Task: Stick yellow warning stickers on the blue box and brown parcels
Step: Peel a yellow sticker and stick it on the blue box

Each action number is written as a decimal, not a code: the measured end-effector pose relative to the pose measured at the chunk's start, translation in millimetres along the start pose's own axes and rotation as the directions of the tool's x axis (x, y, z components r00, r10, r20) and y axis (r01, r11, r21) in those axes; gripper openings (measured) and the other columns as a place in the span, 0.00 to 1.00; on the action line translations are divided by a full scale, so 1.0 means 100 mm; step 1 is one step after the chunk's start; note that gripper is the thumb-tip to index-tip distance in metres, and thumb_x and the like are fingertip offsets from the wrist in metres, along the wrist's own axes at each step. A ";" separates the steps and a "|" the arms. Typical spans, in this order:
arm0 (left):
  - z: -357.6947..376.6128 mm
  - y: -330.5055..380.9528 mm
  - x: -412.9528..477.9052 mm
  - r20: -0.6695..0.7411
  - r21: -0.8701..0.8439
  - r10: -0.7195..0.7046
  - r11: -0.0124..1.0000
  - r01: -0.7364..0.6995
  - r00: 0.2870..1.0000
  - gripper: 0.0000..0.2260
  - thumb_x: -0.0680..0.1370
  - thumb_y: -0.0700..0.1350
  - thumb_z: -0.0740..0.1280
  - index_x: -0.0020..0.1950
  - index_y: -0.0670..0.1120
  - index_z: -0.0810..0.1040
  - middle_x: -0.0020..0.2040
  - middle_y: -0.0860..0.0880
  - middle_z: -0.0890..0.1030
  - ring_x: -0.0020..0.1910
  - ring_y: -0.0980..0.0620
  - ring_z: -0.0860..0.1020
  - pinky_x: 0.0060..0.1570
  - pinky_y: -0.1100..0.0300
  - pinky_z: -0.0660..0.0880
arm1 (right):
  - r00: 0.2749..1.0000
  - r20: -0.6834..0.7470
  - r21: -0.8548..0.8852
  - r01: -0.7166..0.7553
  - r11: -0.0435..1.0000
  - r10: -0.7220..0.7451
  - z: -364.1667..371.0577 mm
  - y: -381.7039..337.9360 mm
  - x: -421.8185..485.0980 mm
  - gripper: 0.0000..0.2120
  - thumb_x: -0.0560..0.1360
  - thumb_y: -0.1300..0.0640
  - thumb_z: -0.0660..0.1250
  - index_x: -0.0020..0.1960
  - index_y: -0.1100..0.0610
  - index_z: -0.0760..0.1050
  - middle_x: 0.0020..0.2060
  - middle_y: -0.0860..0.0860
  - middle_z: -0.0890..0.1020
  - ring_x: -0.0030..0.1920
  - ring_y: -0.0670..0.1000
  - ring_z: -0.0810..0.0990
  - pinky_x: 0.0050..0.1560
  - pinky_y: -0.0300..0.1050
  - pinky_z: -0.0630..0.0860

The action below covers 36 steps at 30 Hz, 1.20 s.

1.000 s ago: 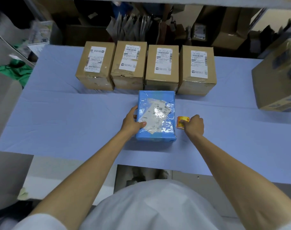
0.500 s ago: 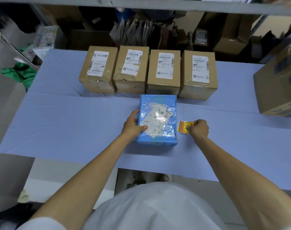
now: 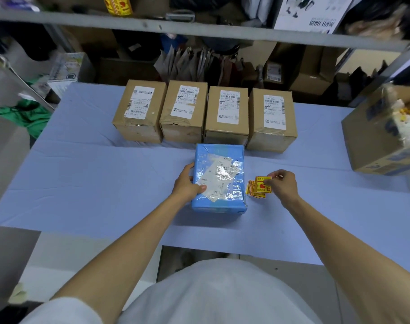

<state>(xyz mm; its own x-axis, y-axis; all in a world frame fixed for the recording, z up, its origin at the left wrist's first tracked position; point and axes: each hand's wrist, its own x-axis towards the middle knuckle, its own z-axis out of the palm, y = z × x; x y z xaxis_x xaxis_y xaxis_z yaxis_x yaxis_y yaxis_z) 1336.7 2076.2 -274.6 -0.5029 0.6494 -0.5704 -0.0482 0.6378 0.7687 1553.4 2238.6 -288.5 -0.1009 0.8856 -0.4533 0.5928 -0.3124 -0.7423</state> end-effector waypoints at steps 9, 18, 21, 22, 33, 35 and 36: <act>0.23 0.58 -0.11 0.039 -0.124 0.287 0.952 -0.280 0.957 0.20 0.72 0.40 0.74 0.62 0.45 0.74 0.54 0.45 0.78 0.50 0.49 0.77 0.49 0.58 0.75 | 0.914 0.248 0.274 0.250 0.929 -0.320 0.20 -0.79 -0.34 0.09 0.70 0.72 0.68 0.41 0.59 0.81 0.36 0.48 0.84 0.33 0.41 0.81 0.34 0.33 0.76; 0.22 0.76 -0.09 -0.011 -0.274 0.221 0.937 -0.215 0.975 0.06 0.76 0.37 0.69 0.49 0.39 0.74 0.43 0.44 0.79 0.34 0.53 0.79 0.35 0.65 0.79 | 0.909 0.271 0.366 0.208 0.907 -0.318 0.35 -0.89 -0.48 0.04 0.71 0.63 0.73 0.40 0.58 0.79 0.34 0.53 0.83 0.35 0.48 0.82 0.34 0.37 0.78; 0.22 0.74 -0.09 -0.001 -0.346 0.176 0.924 -0.165 0.984 0.06 0.76 0.36 0.68 0.52 0.38 0.74 0.47 0.41 0.79 0.37 0.52 0.80 0.35 0.66 0.80 | 0.906 0.287 0.366 0.197 0.909 -0.312 0.39 -0.89 -0.50 0.05 0.72 0.66 0.71 0.41 0.58 0.79 0.34 0.52 0.83 0.35 0.48 0.82 0.35 0.38 0.79; 0.22 0.73 -0.10 0.018 -0.382 0.161 0.913 -0.142 0.987 0.06 0.76 0.36 0.68 0.52 0.38 0.74 0.48 0.40 0.80 0.38 0.51 0.80 0.35 0.67 0.80 | 0.911 0.276 0.378 0.189 0.906 -0.306 0.40 -0.90 -0.51 0.04 0.72 0.67 0.71 0.41 0.59 0.79 0.35 0.52 0.82 0.36 0.48 0.82 0.36 0.39 0.79; 0.23 0.71 -0.13 0.128 -0.389 0.159 0.916 -0.098 0.979 0.07 0.76 0.34 0.68 0.42 0.42 0.72 0.42 0.42 0.81 0.31 0.53 0.83 0.35 0.63 0.80 | 0.919 0.274 0.408 0.156 0.899 -0.284 0.44 -0.84 -0.60 0.03 0.73 0.66 0.70 0.43 0.59 0.80 0.39 0.54 0.84 0.37 0.49 0.83 0.37 0.39 0.79; 0.21 0.68 -0.13 0.094 -0.334 0.148 0.936 -0.108 0.985 0.06 0.76 0.37 0.69 0.42 0.43 0.73 0.42 0.42 0.82 0.34 0.52 0.82 0.35 0.62 0.79 | 0.923 0.263 0.360 0.176 0.916 -0.281 0.44 -0.83 -0.58 0.05 0.73 0.66 0.70 0.41 0.58 0.80 0.37 0.54 0.83 0.35 0.49 0.81 0.36 0.38 0.77; 0.19 0.67 -0.13 0.074 -0.305 0.152 0.944 -0.122 0.986 0.04 0.76 0.39 0.69 0.43 0.44 0.75 0.41 0.44 0.82 0.34 0.53 0.81 0.34 0.64 0.78 | 0.921 0.270 0.326 0.187 0.927 -0.281 0.43 -0.83 -0.58 0.05 0.72 0.67 0.70 0.40 0.58 0.79 0.35 0.54 0.83 0.35 0.49 0.80 0.36 0.39 0.76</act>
<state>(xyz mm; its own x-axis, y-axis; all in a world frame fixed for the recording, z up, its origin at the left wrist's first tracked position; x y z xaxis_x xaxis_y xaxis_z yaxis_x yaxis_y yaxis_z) 1356.5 2118.7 -221.1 -0.4394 0.7673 -0.4671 -0.2474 0.3965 0.8841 1475.3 2198.7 -222.0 -0.4747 0.8108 -0.3424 0.2702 -0.2360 -0.9334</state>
